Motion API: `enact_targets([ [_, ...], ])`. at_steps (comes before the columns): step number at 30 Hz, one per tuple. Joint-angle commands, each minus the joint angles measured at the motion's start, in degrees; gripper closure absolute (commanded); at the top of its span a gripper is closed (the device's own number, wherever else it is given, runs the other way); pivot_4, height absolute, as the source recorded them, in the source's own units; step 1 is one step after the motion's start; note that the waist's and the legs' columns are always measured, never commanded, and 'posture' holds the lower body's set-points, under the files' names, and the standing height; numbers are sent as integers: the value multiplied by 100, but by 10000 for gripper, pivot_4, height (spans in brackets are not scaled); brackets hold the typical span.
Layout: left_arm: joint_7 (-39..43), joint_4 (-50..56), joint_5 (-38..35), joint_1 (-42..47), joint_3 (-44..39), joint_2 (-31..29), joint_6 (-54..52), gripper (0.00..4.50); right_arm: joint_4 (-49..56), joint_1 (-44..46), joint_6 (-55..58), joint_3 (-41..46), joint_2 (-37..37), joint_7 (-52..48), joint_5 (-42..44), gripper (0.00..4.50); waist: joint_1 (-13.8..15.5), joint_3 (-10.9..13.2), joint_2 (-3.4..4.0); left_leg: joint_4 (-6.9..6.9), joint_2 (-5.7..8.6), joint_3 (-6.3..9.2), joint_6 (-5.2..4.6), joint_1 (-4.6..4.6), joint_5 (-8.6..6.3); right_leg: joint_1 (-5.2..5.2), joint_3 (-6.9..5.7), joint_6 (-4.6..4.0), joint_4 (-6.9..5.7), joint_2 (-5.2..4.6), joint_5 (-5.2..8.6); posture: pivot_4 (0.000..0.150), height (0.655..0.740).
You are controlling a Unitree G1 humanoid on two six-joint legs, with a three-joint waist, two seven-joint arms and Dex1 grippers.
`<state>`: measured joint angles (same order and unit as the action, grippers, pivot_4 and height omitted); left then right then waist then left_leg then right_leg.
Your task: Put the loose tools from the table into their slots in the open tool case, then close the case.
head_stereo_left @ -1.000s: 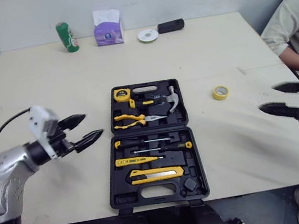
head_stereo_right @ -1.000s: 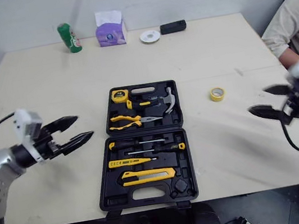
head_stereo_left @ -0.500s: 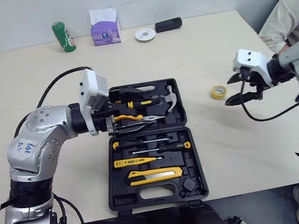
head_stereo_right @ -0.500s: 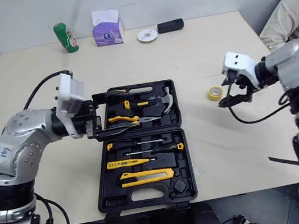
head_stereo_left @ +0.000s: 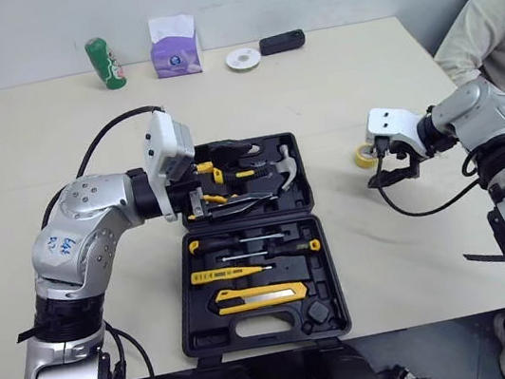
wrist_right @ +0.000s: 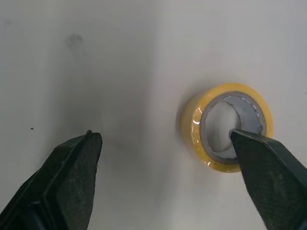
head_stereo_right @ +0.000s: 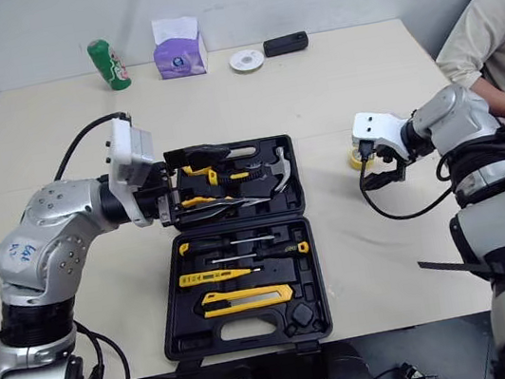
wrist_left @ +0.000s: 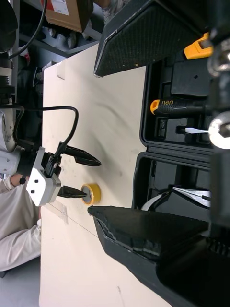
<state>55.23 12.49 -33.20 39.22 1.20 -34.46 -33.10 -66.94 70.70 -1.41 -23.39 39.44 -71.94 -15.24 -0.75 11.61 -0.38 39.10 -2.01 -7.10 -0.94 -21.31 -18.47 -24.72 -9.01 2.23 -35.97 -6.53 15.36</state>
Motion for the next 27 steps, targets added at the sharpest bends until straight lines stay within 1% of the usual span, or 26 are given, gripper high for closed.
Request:
enact_targets([
  [1,5,65,60,23,5,21,112,0,-157,133,-172,7,-22,246,-235,18744,-10,0,0,0,0,0,0,1,0,1,0,0,0,0,0,1500,7252],
  [6,92,73,149,5,68,9,184,0,-280,212,-328,93,-25,343,-314,43954,-60,0,0,2,1,2,-2,4,2,6,1,0,-1,-2,0,1500,7252],
  [9,135,185,157,-136,99,-22,183,0,-56,257,-655,256,134,128,-174,44598,-76,0,1,2,2,4,-2,3,2,6,0,0,-1,-2,0,1500,7252],
  [10,173,274,140,-211,114,-56,163,0,112,265,-640,377,170,-89,-23,44598,-77,1,1,0,2,4,-1,3,2,5,0,0,-1,-2,0,1500,7252],
  [11,232,437,81,-339,131,-107,112,0,550,169,-464,544,235,-507,251,44598,-76,2,3,0,2,4,-2,3,2,4,0,0,-1,-2,0,1500,7252],
  [13,362,755,-62,-602,154,-243,-32,0,1835,-285,19,811,424,-1338,870,44598,-89,4,6,0,1,5,-1,-1,3,2,0,0,0,-1,0,1500,7252],
  [14,399,853,-109,-685,152,-289,-88,0,2392,-512,250,896,507,-1578,1073,44598,-82,4,6,-2,0,5,-1,0,3,2,1,0,0,0,0,1500,7252],
  [17,558,1226,-290,-1128,115,-560,-305,0,5627,-1990,1807,1177,1004,-2022,2343,44598,-51,4,6,-4,-5,21,0,-2,3,6,-8,-2,6,5,1,1500,7252],
  [19,764,1442,-190,-1513,215,-830,-240,0,7412,-2935,2524,1310,1287,-2007,3020,44598,4,4,7,-3,-8,35,8,7,-2,16,-10,-7,6,6,4,1500,7252],
  [21,989,1568,82,-1934,391,-1101,48,0,8572,-3625,3041,1372,1420,-1724,3462,44598,44,4,7,0,-4,30,9,1,-2,9,-9,-8,18,1,5,1500,7252],
  [24,1055,1586,272,-2348,504,-1227,323,0,9553,-4261,3570,1405,1477,-1274,3842,44598,74,5,7,-1,-3,27,9,11,-13,13,-7,-11,22,-3,6,1500,7252],
  [27,1056,1628,401,-2567,614,-1219,488,0,10039,-4738,3586,1193,1470,-926,3760,44598,111,-1,-4,0,-3,35,5,12,-18,17,-6,-13,29,-5,1,1500,7252],
])
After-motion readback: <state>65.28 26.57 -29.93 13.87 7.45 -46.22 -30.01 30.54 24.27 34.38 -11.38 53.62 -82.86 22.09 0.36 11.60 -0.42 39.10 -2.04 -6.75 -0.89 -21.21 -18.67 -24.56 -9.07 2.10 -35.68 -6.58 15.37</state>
